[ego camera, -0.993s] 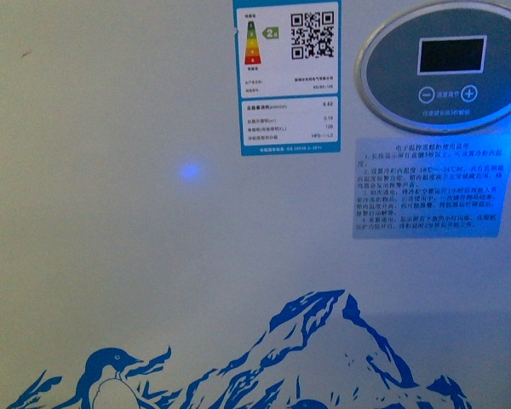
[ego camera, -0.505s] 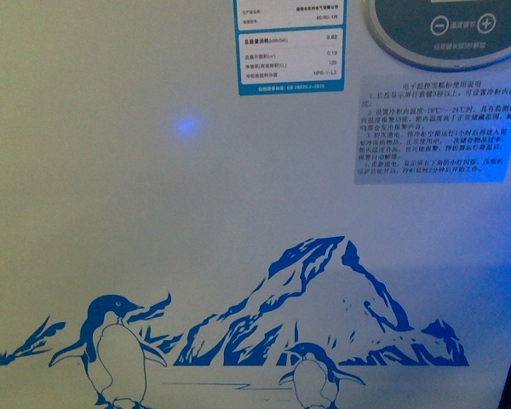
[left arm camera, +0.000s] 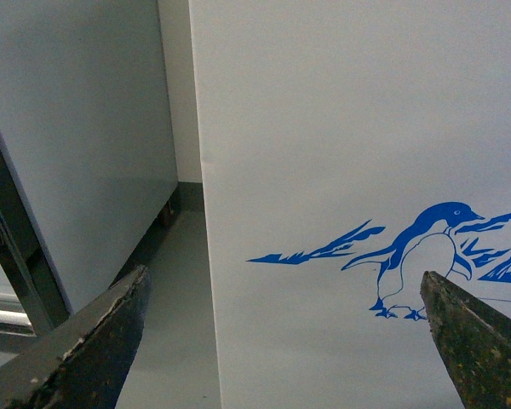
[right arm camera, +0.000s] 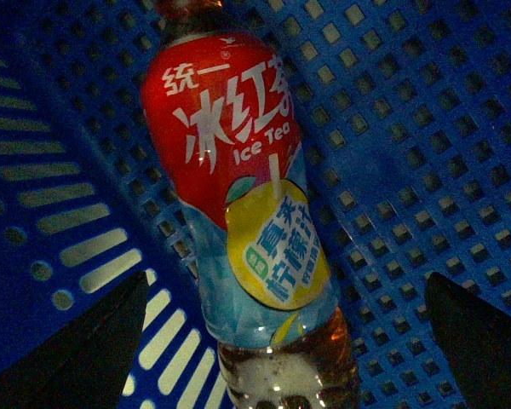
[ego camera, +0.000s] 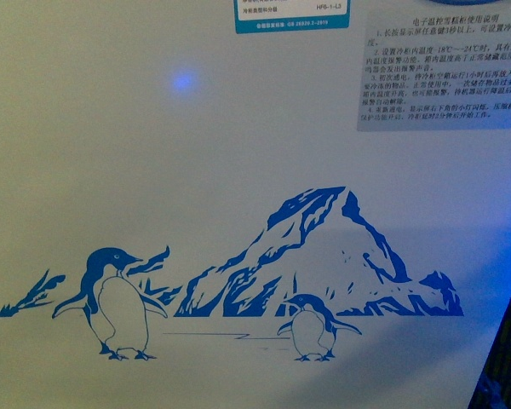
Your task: Put drink in fridge
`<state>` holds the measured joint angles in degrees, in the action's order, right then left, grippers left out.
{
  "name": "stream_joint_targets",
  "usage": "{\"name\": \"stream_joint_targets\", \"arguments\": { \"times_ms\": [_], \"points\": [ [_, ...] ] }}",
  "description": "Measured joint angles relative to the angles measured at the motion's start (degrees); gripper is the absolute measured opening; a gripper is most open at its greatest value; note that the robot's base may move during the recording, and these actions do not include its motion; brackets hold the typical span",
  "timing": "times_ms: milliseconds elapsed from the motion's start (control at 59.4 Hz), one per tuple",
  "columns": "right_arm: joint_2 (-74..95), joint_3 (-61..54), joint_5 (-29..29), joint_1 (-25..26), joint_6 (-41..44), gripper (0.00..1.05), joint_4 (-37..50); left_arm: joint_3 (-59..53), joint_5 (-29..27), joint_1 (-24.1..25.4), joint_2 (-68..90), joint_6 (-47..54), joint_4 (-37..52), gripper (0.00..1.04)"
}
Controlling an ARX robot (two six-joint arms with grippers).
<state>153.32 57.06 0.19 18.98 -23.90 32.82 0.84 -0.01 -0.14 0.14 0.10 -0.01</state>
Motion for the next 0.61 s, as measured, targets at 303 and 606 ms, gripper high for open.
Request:
{"name": "stream_joint_targets", "arguments": {
  "times_ms": [303,606],
  "points": [
    [5.6,7.3,0.2,-1.2,-1.3,0.97,-3.9,0.0,0.0,0.0,0.0,0.0,0.0,0.97],
    [11.0,16.6,2.0,-3.5,-3.8,0.97,-9.7,0.0,0.0,0.0,0.0,0.0,0.0,0.97]
  ]
}}
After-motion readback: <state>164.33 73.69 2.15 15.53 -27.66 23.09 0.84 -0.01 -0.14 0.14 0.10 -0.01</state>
